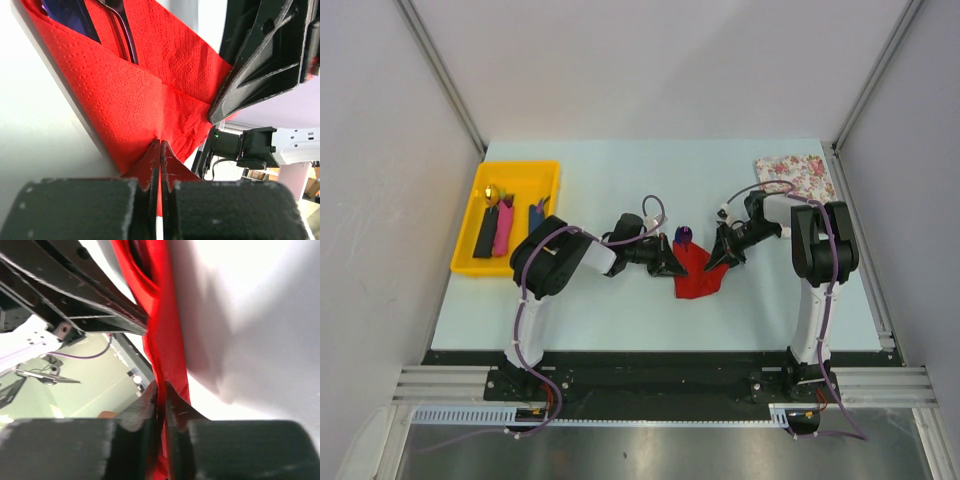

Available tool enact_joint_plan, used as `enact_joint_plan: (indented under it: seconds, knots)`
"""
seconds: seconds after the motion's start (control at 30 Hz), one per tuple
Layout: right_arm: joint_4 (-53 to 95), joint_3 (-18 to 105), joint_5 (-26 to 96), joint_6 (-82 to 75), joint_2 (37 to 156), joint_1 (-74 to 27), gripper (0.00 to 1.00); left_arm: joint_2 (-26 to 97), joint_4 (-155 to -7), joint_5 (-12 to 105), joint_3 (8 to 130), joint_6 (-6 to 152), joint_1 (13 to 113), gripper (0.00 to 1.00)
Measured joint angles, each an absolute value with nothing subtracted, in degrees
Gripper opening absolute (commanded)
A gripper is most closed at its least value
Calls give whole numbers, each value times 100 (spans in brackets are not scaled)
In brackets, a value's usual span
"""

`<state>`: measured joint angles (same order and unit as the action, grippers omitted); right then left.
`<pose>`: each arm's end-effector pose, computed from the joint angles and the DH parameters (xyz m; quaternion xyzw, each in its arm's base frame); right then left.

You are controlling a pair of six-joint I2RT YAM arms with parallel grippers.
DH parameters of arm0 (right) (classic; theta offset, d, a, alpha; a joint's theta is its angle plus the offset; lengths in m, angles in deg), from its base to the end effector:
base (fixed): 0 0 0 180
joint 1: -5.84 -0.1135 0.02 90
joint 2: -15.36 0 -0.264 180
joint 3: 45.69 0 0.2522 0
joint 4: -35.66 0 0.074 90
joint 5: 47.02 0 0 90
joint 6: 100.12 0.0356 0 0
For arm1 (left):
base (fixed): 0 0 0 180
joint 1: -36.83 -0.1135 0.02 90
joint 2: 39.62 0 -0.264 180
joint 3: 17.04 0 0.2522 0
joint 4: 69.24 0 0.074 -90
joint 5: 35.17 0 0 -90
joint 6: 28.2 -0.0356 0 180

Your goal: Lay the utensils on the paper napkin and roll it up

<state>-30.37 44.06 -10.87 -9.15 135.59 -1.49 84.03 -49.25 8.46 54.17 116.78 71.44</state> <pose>0.3529 0.0744 0.1193 0.0237 -0.8902 -0.4472 0.0832 0.3172 -0.2502 0.0805 0.0441 0.8265 -0.5567 0.0709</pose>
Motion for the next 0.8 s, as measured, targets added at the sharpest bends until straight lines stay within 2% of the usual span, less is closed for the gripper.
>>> enact_joint_plan:
  seconds: [0.23, 0.8]
  knots:
    - [-2922, 4535, -1410, -746, 13559, -278, 2, 8403, -4925, 846, 5419, 11676, 7144, 0]
    - [-2297, 4659, -1209, -368, 13884, -871, 0, 8403, -4918, 859, 5450, 11695, 7142, 0]
